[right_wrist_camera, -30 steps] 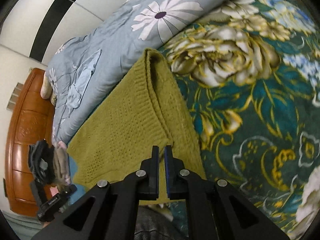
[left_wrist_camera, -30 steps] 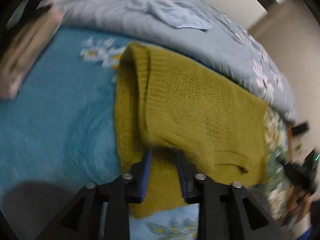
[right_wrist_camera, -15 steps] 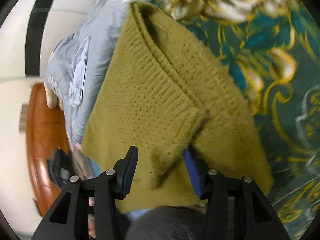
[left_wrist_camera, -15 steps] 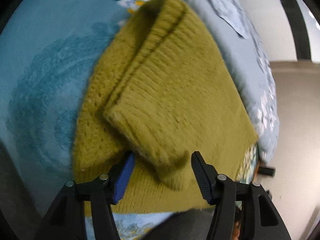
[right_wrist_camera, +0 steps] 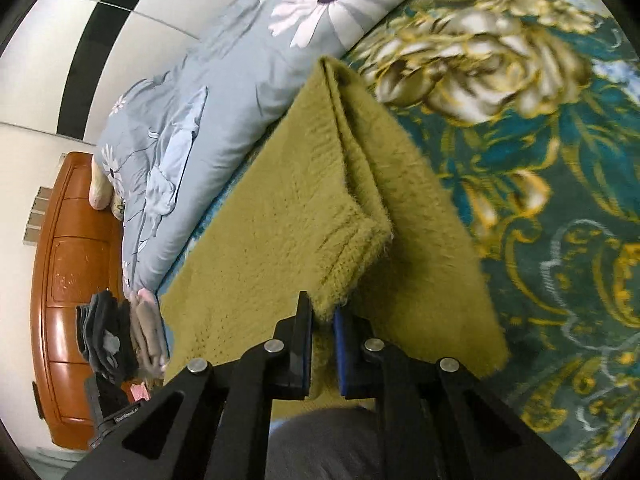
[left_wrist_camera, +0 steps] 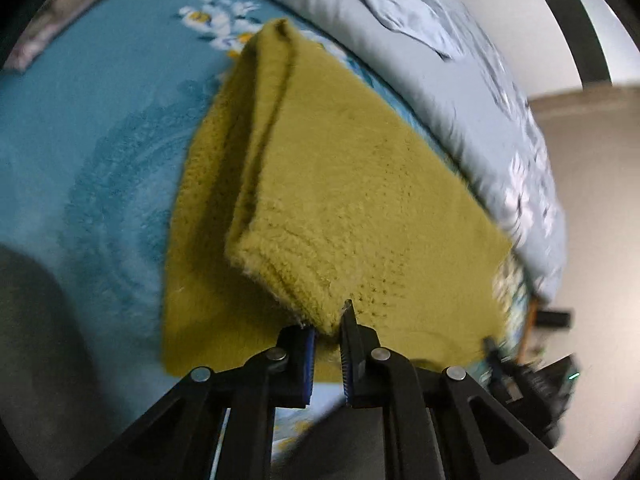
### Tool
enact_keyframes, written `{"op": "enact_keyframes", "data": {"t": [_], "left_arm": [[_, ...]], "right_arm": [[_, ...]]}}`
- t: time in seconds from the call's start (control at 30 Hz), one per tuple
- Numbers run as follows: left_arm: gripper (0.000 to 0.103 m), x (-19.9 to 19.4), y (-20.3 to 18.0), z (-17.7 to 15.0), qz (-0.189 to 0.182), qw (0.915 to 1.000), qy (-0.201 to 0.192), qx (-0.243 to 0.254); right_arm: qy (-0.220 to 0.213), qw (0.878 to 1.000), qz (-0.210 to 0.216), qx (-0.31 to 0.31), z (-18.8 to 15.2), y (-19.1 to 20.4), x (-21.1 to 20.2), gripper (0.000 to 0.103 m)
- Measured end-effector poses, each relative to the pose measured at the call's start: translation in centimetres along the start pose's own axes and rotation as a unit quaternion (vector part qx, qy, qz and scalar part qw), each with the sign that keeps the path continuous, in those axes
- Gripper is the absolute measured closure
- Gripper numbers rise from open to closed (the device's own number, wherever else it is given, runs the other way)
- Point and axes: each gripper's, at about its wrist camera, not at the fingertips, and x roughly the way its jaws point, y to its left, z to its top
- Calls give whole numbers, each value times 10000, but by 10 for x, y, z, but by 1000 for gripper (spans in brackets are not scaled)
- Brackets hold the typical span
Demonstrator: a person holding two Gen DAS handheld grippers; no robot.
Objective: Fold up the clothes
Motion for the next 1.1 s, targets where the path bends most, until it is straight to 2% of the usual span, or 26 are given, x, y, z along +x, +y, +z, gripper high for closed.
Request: {"op": "enact_keyframes", "data": {"t": [0.1, 0.23, 0.43, 0.57, 0.8, 0.97, 1.07, 1.1], "left_arm": [[92, 21, 12, -16, 162, 9992, 350, -49], [91, 38, 13, -28, 485, 9978, 339, 297], [88, 29, 1, -32, 495, 9964, 206, 654], [88, 32, -5, -38, 562, 9953, 209, 755], [87, 26, 0, -35, 421, 9965, 269, 677], [80, 23, 21, -35, 510, 9961, 437, 567], [80, 16, 22, -36, 529, 9961, 377, 603], [80, 13, 21, -36, 540, 9958, 335, 660]], "right_arm": [[155, 9995, -279, 49, -9, -20, 1, 94], [322, 9981, -491, 196, -16, -39, 13, 94], [396, 9973, -619, -20, -16, -35, 19, 94], [418, 9976, -549, -1, -17, -37, 17, 93], [511, 9960, -699, -203, -22, -31, 12, 90], [581, 9935, -867, -461, -29, -25, 6, 90], [612, 9922, -932, -561, -32, -25, 3, 83], [615, 9919, -941, -584, -33, -25, 2, 76]]}}
